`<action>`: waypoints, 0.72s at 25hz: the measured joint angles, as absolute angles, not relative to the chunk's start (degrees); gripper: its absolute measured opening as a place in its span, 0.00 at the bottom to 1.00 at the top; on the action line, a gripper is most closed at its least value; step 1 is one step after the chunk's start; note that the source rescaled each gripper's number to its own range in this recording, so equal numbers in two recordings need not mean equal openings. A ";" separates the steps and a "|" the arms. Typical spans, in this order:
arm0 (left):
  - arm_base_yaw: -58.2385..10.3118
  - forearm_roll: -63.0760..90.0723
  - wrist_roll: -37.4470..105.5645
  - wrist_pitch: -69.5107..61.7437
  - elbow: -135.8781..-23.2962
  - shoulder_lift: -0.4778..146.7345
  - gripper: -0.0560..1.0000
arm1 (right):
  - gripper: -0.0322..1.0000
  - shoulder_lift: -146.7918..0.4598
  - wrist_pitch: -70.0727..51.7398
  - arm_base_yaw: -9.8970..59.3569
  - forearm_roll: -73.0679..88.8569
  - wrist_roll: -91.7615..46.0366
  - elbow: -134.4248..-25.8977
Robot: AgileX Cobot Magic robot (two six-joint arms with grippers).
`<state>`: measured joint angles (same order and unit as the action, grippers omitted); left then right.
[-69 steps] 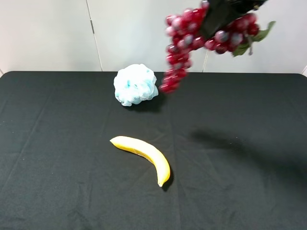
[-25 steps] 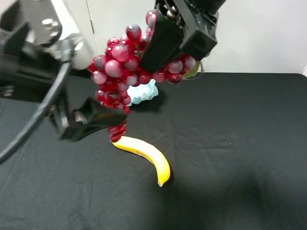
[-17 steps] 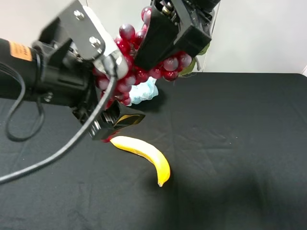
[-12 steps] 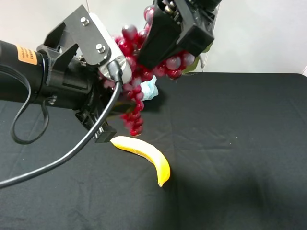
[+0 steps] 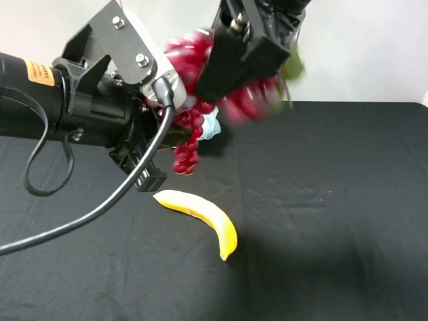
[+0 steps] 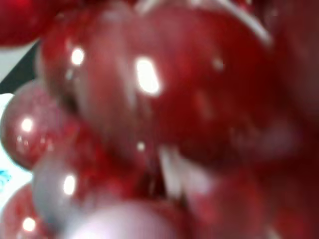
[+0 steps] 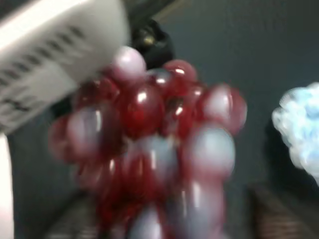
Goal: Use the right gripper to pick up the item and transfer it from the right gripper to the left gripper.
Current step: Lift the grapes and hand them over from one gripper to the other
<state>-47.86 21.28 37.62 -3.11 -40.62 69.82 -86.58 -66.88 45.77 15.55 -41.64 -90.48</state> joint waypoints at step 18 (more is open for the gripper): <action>-48.04 21.34 37.83 -2.65 -40.56 69.88 0.11 | 1.00 -86.44 -69.70 45.77 7.81 -32.04 -90.48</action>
<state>-48.04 21.34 37.83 -2.65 -40.56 69.88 -86.44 -69.70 45.77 7.81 -32.04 -90.48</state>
